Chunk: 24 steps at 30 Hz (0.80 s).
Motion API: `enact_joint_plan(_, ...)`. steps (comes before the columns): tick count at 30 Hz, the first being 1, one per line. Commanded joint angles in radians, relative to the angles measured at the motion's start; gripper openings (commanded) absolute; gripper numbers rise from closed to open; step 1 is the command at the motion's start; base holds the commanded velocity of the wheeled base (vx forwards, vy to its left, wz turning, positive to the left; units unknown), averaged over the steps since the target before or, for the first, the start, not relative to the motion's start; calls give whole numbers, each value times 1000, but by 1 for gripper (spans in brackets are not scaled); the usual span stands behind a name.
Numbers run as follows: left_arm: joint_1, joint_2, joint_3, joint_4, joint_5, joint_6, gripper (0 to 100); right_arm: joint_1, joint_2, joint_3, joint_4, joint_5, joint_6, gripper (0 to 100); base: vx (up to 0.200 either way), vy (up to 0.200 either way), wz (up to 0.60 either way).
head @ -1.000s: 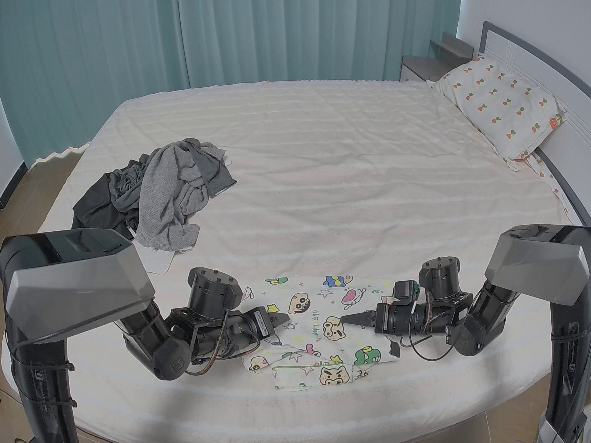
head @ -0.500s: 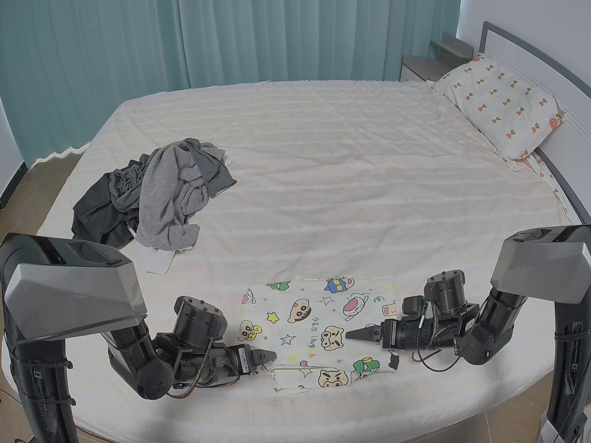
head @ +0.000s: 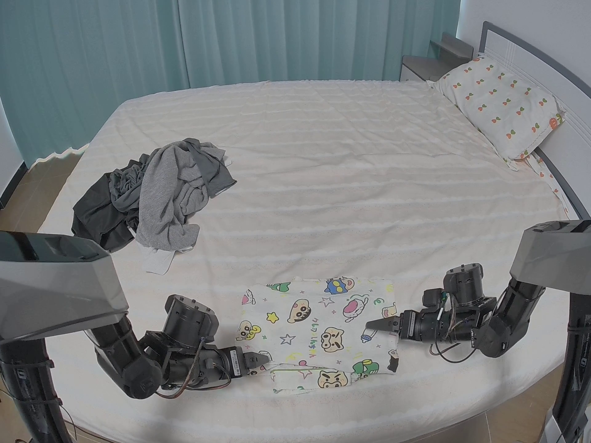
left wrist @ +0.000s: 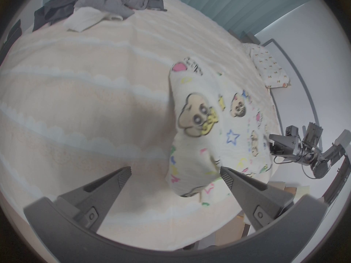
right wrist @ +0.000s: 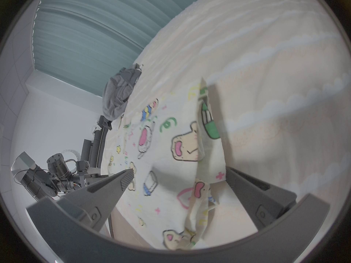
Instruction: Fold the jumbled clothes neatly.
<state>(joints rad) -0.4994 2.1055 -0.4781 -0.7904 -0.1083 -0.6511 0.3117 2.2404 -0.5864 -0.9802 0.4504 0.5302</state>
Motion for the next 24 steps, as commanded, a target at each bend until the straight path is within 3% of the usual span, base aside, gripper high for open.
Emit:
enact_joint_plan(1,5,-288,78,-7,1,-16,100,-37,-222,89,-5,-36,1,100,0,0,0)
enact_joint_plan(4,7,-483,122,-7,18,-13,100,-52,-378,132,-5,-101,-3,100,0,0,0)
enact_joint_plan(6,1,-703,136,5,84,-10,100,-60,-576,174,-2,-148,-7,100,0,0,0)
enact_joint_plan(8,-5,-811,134,20,144,4,100,-60,-688,194,6,-171,-12,100,0,0,0)
enact_joint_plan(11,-11,-1030,124,125,329,171,100,-63,-929,227,32,-219,-39,100,0,0,0)
enact_joint_plan(12,-11,-1069,124,145,357,197,100,-65,-967,230,48,-228,-47,100,0,0,0)
enact_joint_plan(17,-2,-1414,88,375,480,383,100,-138,-1338,238,345,-257,-157,100,0,0,0)
enact_joint_plan(20,119,-1564,69,507,510,453,100,-163,-1565,232,581,-257,-185,100,0,0,0)
enact_joint_plan(23,232,-1681,56,568,510,459,100,-164,-1753,243,798,-260,-225,100,0,0,0)
enact_joint_plan(24,232,-1681,56,568,510,459,100,-164,-1753,243,798,-260,-225,100,0,0,0)
